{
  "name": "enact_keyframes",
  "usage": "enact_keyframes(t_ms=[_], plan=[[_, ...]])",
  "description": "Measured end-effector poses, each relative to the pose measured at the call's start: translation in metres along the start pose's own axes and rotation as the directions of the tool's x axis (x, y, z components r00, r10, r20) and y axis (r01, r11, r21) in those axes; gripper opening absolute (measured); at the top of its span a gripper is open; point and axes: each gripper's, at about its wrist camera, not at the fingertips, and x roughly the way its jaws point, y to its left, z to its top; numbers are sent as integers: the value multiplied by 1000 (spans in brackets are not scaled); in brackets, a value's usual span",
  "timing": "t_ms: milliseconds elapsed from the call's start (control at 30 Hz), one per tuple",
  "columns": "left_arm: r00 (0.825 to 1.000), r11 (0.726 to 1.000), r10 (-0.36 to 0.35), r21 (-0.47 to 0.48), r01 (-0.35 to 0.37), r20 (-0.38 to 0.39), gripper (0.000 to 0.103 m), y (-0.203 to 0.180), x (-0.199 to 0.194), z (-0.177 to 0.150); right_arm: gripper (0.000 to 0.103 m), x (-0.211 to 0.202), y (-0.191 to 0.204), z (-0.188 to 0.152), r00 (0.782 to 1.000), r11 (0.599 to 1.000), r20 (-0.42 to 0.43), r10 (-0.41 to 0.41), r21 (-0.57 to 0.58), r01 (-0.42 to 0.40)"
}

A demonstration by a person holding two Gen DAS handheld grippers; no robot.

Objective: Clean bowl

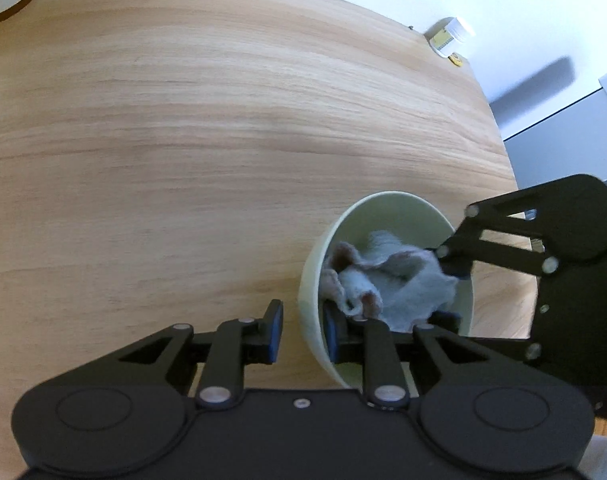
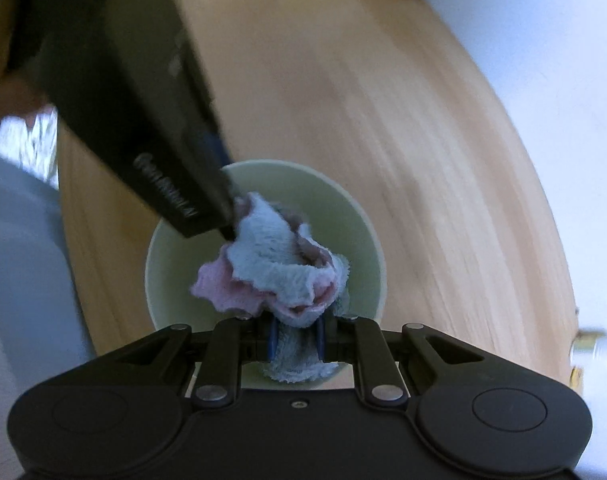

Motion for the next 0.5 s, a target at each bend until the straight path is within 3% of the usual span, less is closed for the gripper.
enact_keyframes(t_ms=[233, 500], plan=[[1000, 999, -21, -32, 21, -3, 13, 6, 0, 3, 24, -1, -3, 6, 999, 999, -5, 37, -13, -37], [999, 996, -52, -79, 52, 8, 13, 18, 1, 2, 22, -9, -15, 3, 992, 986, 64, 104, 127, -112]])
